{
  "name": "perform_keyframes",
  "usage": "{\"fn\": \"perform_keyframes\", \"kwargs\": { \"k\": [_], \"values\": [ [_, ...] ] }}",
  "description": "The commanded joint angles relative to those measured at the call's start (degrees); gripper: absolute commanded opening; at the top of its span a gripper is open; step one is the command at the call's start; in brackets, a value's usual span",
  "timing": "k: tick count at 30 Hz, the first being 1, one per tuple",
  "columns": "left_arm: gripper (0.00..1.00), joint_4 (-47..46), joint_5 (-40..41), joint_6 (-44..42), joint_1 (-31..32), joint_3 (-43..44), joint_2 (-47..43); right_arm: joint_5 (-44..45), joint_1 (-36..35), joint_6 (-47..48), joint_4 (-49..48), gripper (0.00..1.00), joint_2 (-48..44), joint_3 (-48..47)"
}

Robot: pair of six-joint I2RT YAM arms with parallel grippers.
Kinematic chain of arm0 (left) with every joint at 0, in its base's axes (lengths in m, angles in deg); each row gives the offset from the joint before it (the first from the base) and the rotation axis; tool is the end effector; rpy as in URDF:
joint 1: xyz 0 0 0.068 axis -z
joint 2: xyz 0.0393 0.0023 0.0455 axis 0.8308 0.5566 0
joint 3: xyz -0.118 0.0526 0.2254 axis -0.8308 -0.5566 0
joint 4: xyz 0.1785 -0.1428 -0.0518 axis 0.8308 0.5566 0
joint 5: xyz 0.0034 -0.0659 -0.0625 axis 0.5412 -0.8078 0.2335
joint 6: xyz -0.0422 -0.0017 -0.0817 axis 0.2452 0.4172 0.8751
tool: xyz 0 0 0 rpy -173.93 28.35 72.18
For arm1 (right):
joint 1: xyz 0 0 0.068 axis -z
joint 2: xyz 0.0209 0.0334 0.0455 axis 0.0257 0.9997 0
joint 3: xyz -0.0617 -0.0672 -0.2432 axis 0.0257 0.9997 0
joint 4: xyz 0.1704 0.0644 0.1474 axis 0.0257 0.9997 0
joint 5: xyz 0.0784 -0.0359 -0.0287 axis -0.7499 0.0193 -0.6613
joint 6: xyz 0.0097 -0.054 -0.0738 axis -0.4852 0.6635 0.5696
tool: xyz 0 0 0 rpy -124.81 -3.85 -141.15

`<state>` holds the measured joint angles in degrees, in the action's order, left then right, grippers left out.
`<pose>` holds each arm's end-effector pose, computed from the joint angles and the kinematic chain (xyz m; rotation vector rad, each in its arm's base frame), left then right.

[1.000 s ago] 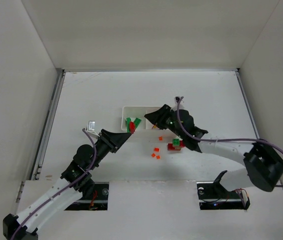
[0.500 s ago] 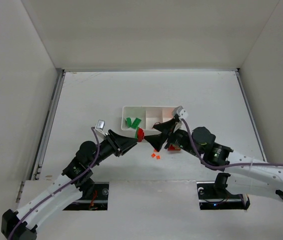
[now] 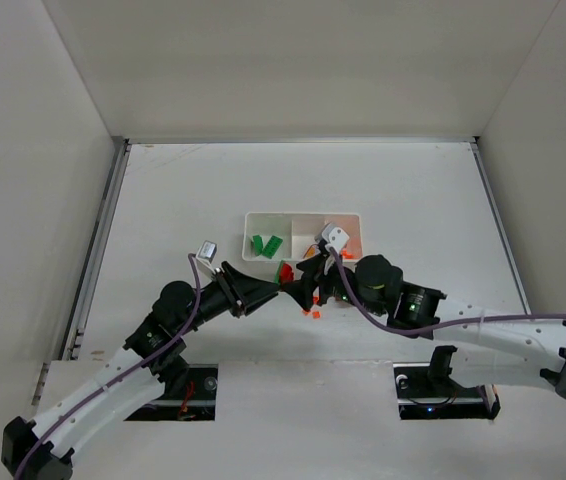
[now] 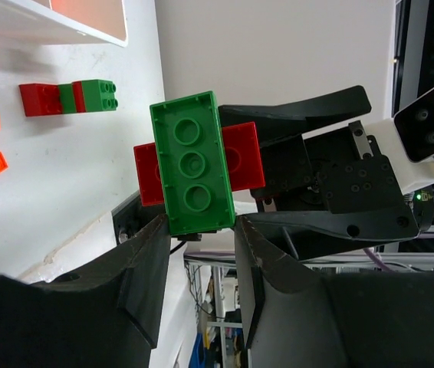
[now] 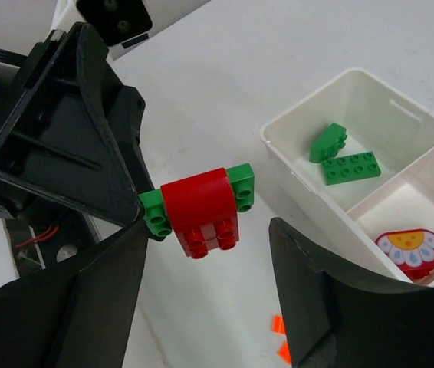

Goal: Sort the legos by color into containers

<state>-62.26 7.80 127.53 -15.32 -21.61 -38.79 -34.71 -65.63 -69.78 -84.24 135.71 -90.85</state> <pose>0.1114 -0.1300 0.2433 -0.2841 1.8326 -1.8021 0.1256 0.2400 0.2899 -0.7321 1.6594 0.8721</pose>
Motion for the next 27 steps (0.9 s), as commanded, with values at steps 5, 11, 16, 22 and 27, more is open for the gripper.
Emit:
{"fn": "perform_keyframes", "kwargs": {
  "k": [5,11,16,22,27],
  "values": [
    [0.17,-1.93,-1.82,0.93,0.4,2.32,-0.89,0.17,-1.01,-0.25,-4.83,0.56,2.04,-3.37],
    [0.17,-2.81,-2.26,1.37,0.49,2.32,-1.06,-0.09,-1.01,-0.86,-5.71,0.42,2.48,-3.28],
    [0.17,-3.08,-2.44,1.63,-0.04,2.68,-1.15,-0.62,-1.01,-2.18,-7.29,0.28,1.87,-2.32],
    [0.16,-3.25,-2.61,1.72,-1.7,2.06,-1.42,-0.62,0.13,-3.94,-9.58,0.25,-2.7,1.64],
    [0.16,-3.52,-2.87,1.72,-3.29,1.8,-0.89,-0.7,1.54,-4.46,-9.23,0.25,-6.3,3.92]
  ]
}}
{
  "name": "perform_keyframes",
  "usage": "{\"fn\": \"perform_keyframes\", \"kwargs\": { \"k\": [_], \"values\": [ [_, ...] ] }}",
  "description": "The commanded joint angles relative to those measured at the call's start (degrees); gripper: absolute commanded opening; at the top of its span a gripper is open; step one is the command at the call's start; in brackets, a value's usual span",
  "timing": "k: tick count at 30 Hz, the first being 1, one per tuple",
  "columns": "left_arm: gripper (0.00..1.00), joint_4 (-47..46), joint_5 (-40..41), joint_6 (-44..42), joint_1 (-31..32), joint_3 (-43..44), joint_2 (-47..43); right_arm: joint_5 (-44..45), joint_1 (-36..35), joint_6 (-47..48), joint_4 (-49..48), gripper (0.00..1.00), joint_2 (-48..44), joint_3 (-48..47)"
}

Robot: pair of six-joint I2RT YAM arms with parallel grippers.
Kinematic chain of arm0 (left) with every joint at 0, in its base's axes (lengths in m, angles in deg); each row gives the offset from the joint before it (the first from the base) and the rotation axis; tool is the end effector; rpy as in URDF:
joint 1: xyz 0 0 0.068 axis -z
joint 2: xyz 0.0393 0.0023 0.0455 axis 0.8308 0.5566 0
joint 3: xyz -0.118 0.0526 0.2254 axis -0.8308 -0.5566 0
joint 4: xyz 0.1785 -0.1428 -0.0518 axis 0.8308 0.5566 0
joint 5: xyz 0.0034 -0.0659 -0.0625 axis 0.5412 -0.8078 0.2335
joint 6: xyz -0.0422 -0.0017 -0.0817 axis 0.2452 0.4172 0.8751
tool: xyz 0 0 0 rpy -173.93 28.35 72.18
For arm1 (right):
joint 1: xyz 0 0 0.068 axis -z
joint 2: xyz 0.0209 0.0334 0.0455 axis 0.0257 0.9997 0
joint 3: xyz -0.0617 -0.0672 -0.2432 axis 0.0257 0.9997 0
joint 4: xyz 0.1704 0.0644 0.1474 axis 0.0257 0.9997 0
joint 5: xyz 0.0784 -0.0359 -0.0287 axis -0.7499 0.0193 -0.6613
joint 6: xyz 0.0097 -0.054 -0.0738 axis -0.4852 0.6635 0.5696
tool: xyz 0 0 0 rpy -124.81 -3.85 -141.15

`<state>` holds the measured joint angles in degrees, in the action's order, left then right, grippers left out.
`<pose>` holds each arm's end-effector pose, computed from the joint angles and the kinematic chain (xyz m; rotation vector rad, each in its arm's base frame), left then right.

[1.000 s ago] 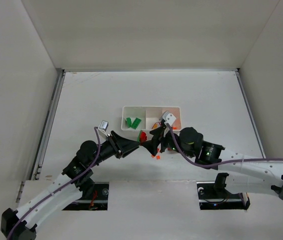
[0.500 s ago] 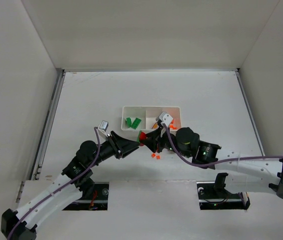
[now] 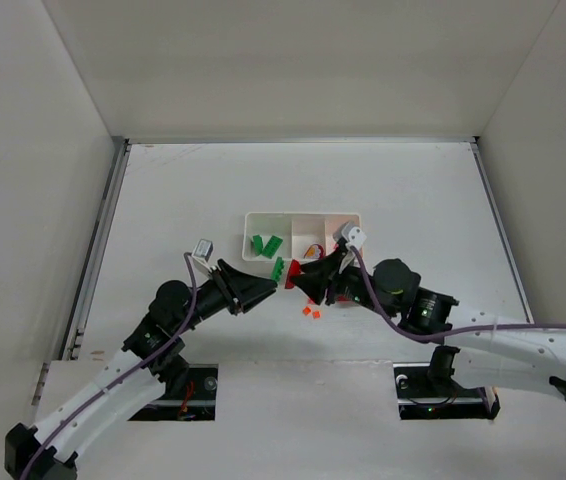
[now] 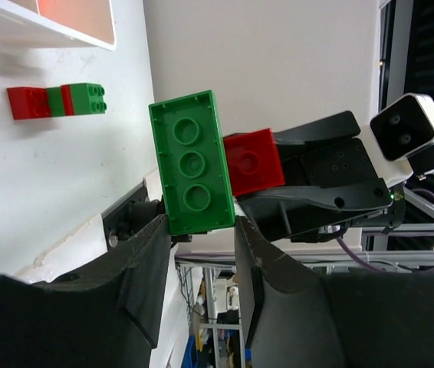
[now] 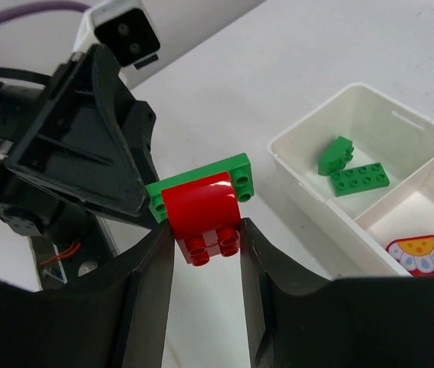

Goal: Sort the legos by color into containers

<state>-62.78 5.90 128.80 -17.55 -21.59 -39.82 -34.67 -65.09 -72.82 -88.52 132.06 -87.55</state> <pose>0.1122 -0.1255 0.2474 -0.2949 1.8047 -1.8247 0.1226 0.2281 0.2953 -0.6456 1.6152 0.9413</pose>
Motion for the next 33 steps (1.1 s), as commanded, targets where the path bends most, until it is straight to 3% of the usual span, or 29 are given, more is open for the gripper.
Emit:
{"fn": "perform_keyframes", "kwargs": {
  "k": [1,8,14,23,28,33],
  "values": [
    [0.16,-3.17,-1.15,0.45,-1.41,1.86,0.31,-0.84,1.34,-1.78,-4.94,0.25,-3.27,1.06],
    [0.16,-3.96,-0.71,-4.36,-5.71,4.58,4.96,0.74,4.51,-3.45,-5.29,0.25,-3.98,3.0],
    [0.16,-2.38,3.32,-15.88,-10.81,10.47,15.76,6.36,5.56,-4.33,-6.52,0.25,-1.43,3.35],
    [0.18,-2.9,11.15,-24.51,-11.34,17.33,33.26,13.48,8.55,-7.84,-6.7,0.26,6.38,0.89],
    [0.26,-3.08,15.28,-26.7,-11.08,19.26,38.63,15.69,9.87,-9.51,-7.4,0.26,9.55,-0.07],
    [0.44,-2.99,17.92,-28.55,-10.38,20.06,39.95,15.69,12.5,-11.18,-7.76,0.26,10.61,-1.13]
  ]
}}
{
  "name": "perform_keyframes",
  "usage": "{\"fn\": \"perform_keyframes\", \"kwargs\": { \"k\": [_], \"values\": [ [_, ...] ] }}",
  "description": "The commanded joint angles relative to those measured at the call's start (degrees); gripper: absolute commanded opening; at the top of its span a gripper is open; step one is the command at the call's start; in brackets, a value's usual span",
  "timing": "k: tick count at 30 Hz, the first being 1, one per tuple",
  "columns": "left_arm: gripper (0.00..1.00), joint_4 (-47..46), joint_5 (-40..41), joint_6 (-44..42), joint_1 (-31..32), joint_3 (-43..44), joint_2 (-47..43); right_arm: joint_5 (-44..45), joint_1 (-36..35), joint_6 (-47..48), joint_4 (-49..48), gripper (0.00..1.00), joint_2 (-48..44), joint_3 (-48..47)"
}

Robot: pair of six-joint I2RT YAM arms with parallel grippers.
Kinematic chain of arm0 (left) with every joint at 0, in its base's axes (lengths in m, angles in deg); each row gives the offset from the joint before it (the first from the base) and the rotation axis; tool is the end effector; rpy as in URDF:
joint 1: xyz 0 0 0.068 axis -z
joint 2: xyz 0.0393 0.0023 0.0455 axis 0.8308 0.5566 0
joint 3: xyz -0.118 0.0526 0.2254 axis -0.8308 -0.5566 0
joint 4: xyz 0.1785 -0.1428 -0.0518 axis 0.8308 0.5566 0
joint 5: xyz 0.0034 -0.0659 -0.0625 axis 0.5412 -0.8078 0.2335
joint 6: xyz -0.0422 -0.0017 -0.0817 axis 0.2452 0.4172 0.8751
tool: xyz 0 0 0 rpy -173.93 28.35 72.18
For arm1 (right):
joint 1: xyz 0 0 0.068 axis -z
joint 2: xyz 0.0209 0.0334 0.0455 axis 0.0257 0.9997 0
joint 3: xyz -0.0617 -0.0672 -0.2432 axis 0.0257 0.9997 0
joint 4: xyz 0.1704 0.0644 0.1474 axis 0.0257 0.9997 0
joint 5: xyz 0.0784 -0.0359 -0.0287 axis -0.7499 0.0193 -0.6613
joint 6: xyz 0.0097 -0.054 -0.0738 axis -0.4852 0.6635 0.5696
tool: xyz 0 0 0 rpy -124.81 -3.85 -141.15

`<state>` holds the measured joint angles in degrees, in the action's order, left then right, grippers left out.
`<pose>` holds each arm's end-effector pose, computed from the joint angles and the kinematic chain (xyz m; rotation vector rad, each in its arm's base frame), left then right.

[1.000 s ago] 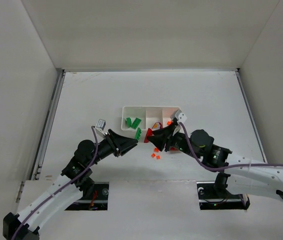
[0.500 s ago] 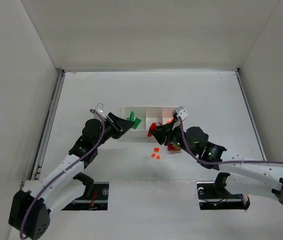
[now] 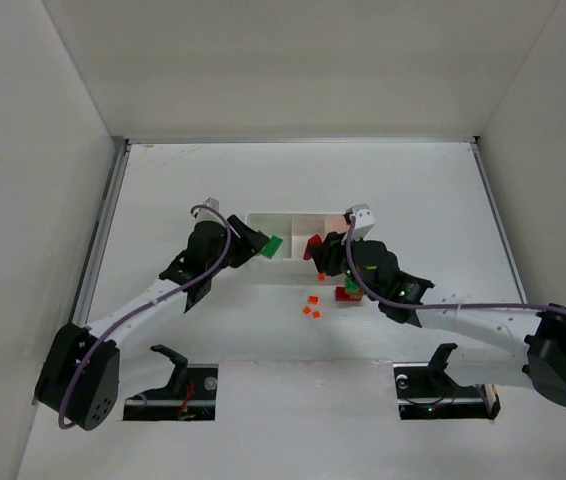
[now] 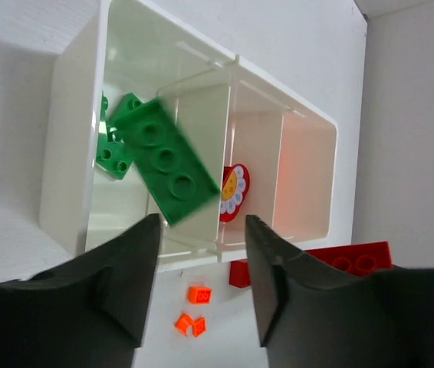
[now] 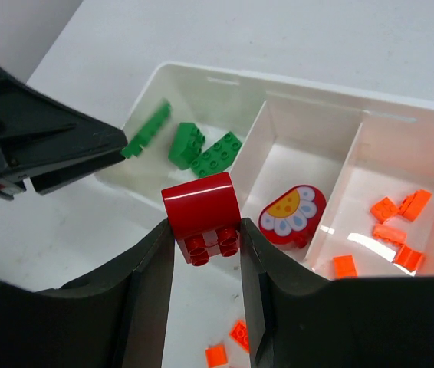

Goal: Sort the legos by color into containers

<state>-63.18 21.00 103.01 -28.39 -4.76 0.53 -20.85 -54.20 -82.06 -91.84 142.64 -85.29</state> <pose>0.2383 -0.1334 0.2183 -0.3822 1.9967 -1.0111 0.1931 0.2078 0.2437 -0.2166 1.8359 0.6342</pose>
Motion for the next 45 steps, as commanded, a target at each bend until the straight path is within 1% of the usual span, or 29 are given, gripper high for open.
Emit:
{"fn": "perform_keyframes", "kwargs": {
  "k": [1,2,3,6,7,11,14,16,17,19,22,23,26,28,31,33,34,36,38,40,42,43,45],
  "values": [
    [0.47,-2.51,2.91,-2.85,0.55,3.14,-0.74,1.87,2.23,-2.55,-4.26,0.26,0.29,-3.56],
    [0.52,-2.51,3.08,-3.11,0.81,2.96,-1.18,1.87,2.76,-3.25,-4.17,0.26,0.56,-3.82],
    [0.55,-2.51,3.34,-3.38,0.9,2.88,-1.53,1.87,3.03,-3.43,-4.43,0.26,0.82,-3.82],
    [0.57,-1.63,3.96,-4.34,0.99,2.61,-2.67,1.87,4.17,-3.96,-4.52,0.26,2.23,-4.43],
    [0.57,-1.54,3.96,-4.34,1.08,2.26,-3.29,1.96,4.43,-4.31,-4.52,0.26,2.84,-4.7],
    [0.5,-1.46,4.14,-3.91,1.95,0.16,-7.59,2.14,5.49,-4.49,-4.52,0.26,6.26,-6.36],
    [0.47,-0.93,4.57,-4.25,4.32,-2.13,-12.68,2.49,6.19,-4.92,-4.08,0.27,9.69,-8.03],
    [0.46,-0.05,6.24,-4.78,6.78,-3.88,-16.11,2.58,6.19,-5.19,-4.08,0.3,11.71,-9.0],
    [0.45,0.82,7.38,-5.13,8.18,-4.59,-17.69,2.58,6.28,-5.19,-4.17,0.32,12.59,-9.53],
    [0.45,2.84,9.4,-5.92,11.08,-5.91,-20.59,3.97,6.19,-5.28,-3.82,0.41,13.74,-10.41],
    [0.45,4.52,12.74,-6.89,16.09,-8.37,-24.99,7.49,5.76,-4.49,-4.08,0.55,11.38,-9.45],
    [0.45,4.78,14.14,-6.98,17.76,-9.25,-26.13,8.11,5.49,-4.23,-3.73,0.58,10.15,-9.18],
    [0.45,5.75,17.4,-7.07,21.98,-10.57,-27.81,9.95,4.35,-4.05,-2.24,0.59,4.37,-6.12],
    [0.45,5.4,18.63,-6.98,24.8,-11.36,-28.34,12.49,2.95,-4.49,-1.54,0.58,-0.29,-2.61],
    [0.45,4.96,20.66,-6.81,28.4,-11.89,-28.34,19.16,-0.82,-6.59,2.66,0.44,-8.46,3.11],
    [0.45,4.44,21.62,-6.81,30.34,-12.24,-28.08,23.82,-2.94,-9.57,8.37,0.35,-13.56,5.84],
    [0.45,4.08,22.06,-6.81,31.22,-12.5,-27.91,25.85,-3.99,-12.02,13.1,0.32,-16.37,6.8],
    [0.45,3.64,22.77,-6.63,32.28,-12.77,-27.64,27.36,-5.23,-15.81,21.72,0.32,-19.73,7.25],
    [0.45,3.38,23.03,-6.54,32.98,-12.68,-27.2,27.1,-5.84,-20.11,28.84,0.36,-21.41,7.43],
    [0.45,2.5,23.12,-6.37,33.6,-12.68,-26.68,26.31,-6.63,-22.32,33.34,0.44,-21.33,7.34],
    [0.45,1.27,23.39,-6.19,34.12,-12.68,-25.71,26.22,-8.3,-22.86,35.37,0.56,-19.84,6.99],
    [0.45,0.83,23.39,-6.19,34.21,-12.51,-25.1,26.31,-8.83,-22.68,35.47,0.6,-18.79,6.82],
    [0.45,0.65,23.39,-6.1,34.74,-11.89,-23.87,25.96,-9.01,-22.42,35.47,0.63,-16.68,6.12]
  ]
}}
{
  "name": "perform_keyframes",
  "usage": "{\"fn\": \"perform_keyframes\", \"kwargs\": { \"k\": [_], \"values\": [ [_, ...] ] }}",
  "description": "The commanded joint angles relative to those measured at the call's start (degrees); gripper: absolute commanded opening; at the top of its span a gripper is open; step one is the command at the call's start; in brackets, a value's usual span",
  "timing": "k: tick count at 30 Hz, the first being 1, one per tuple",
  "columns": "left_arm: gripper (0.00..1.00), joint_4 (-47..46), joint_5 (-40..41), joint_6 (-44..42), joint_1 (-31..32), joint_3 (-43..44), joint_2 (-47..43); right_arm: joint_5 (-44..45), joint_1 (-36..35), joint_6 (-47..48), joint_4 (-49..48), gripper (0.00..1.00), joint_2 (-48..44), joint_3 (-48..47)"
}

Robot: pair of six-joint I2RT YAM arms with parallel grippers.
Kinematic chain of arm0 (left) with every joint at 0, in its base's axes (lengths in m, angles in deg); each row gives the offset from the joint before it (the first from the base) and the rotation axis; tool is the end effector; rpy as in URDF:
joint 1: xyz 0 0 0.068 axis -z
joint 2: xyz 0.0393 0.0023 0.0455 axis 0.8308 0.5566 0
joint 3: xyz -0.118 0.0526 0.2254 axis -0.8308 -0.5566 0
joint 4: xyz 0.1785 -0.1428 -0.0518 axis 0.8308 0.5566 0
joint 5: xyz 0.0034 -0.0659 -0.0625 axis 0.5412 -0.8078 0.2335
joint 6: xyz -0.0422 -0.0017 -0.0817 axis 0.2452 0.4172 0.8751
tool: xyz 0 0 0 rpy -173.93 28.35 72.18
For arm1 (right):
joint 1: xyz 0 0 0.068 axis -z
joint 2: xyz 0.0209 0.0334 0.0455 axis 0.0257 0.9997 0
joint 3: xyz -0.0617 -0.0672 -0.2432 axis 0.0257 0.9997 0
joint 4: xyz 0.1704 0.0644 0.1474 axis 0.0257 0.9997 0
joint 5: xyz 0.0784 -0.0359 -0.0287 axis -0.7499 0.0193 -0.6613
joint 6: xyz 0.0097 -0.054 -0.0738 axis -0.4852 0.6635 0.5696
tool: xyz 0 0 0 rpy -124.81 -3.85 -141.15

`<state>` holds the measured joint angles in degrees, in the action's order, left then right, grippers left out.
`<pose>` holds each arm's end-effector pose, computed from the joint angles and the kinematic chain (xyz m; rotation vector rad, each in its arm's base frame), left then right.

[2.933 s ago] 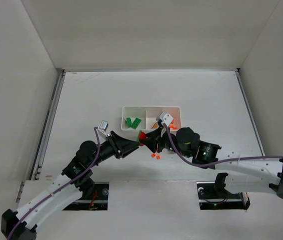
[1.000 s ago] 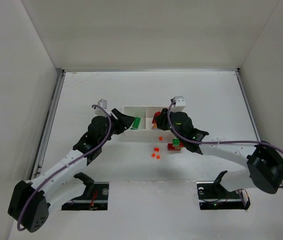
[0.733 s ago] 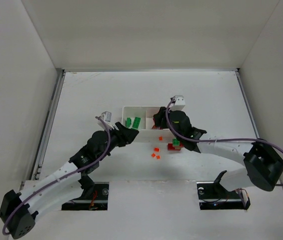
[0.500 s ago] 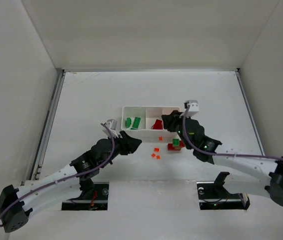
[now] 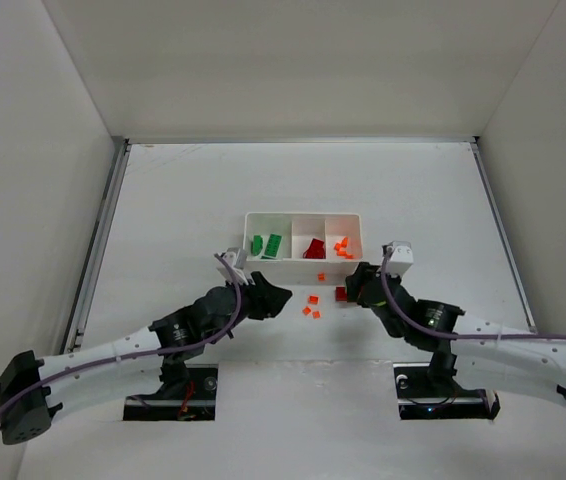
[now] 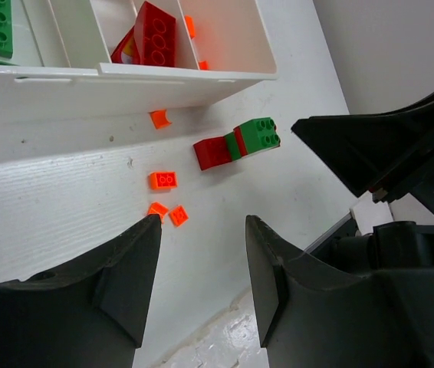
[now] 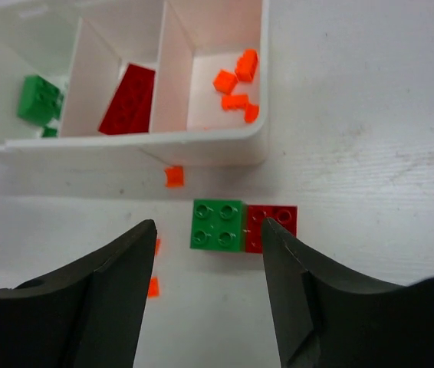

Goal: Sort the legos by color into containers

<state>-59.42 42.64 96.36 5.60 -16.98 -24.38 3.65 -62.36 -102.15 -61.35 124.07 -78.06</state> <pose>0.1162 -0.1658 0.2246 0.0209 1.8711 -1.1073 0.1411 0.1351 0.2074 0.1351 1.9867 0.3495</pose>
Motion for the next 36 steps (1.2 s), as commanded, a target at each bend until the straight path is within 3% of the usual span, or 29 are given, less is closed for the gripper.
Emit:
{"fn": "perform_keyframes", "kwargs": {
  "k": [1,6,15,21,24,30,36],
  "values": [
    [0.45,-3.28,1.75,0.63,1.36,0.41,1.49,1.11,-1.03,-2.33,4.89,0.64,3.04,-1.56],
    [0.45,-4.51,2.89,0.63,2.34,0.5,3.69,1.28,-1.65,-0.66,4.28,0.64,10.07,-4.11],
    [0.46,-5.92,3.33,0.81,3.39,0.07,5.45,3.56,-2.0,0.57,3.4,0.47,17.64,-7.27],
    [0.47,-6.01,3.5,0.81,3.48,-0.2,5.19,3.56,-2.0,-0.31,3.92,0.29,18.79,-7.19],
    [0.5,-6.09,3.51,1.07,3.57,-0.29,5.54,3.65,-2.0,-0.75,3.92,0.23,15.9,-7.36],
    [0.55,-7.76,3.24,2.47,4.27,-1.43,3.18,1.37,-2.88,-1.45,1.47,0.21,2.99,-7.28],
    [0.65,-13.47,3.59,2.04,4.97,-5.03,-3.94,-10.56,0.36,-3.12,-7.49,0.21,-7.48,-3.59]
  ]
}}
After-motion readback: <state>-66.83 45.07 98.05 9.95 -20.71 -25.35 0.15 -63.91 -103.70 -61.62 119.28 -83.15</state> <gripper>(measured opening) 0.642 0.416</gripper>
